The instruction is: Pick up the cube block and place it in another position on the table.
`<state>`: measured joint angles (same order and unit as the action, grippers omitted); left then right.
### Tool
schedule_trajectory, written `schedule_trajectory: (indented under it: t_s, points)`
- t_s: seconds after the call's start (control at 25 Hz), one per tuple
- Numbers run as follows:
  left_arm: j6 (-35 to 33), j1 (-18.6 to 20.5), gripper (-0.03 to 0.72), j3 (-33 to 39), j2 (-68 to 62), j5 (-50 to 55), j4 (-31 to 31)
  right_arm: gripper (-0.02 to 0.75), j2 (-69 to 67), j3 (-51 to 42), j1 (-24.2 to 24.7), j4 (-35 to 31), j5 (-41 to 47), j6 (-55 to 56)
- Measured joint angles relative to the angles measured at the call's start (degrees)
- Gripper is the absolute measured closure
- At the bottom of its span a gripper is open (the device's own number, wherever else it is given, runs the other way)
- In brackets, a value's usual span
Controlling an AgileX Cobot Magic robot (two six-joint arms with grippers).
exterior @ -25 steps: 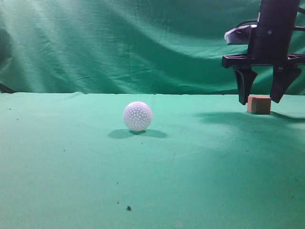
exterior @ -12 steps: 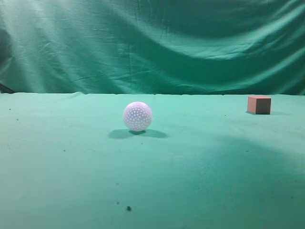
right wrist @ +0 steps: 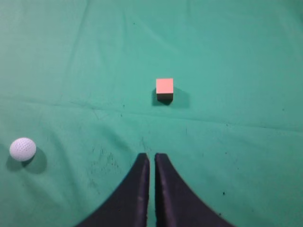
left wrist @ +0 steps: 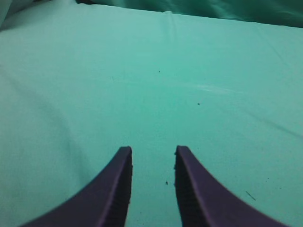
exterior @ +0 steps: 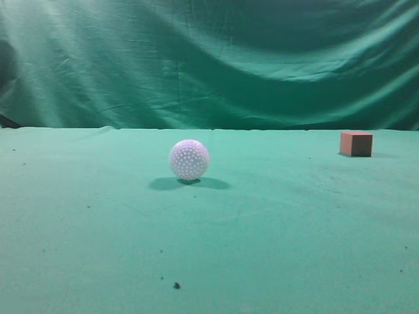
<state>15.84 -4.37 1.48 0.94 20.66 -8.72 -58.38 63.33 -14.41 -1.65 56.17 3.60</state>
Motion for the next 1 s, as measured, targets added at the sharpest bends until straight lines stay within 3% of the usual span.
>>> schedule_trajectory:
  t_s: [0.32,0.68,0.84,1.0]
  points:
    - [0.0,0.0,0.426,0.0,0.0,0.0,0.0,0.738,23.68,-19.67,0.0,-1.98,-6.55,2.55]
    - [0.0,0.0,0.426,0.0,0.0,0.0,0.0,0.738,39.85,-23.46,0.0,-3.86,-6.1,2.67]
    - [0.0,0.0,0.426,0.0,0.0,0.0,0.0,0.738,40.22,-24.75,0.0,-0.38,-6.39,1.67]
    - [0.0,0.0,0.426,0.0,0.0,0.0,0.0,0.738,40.47,-31.88,0.15,5.85,-13.78,1.29]
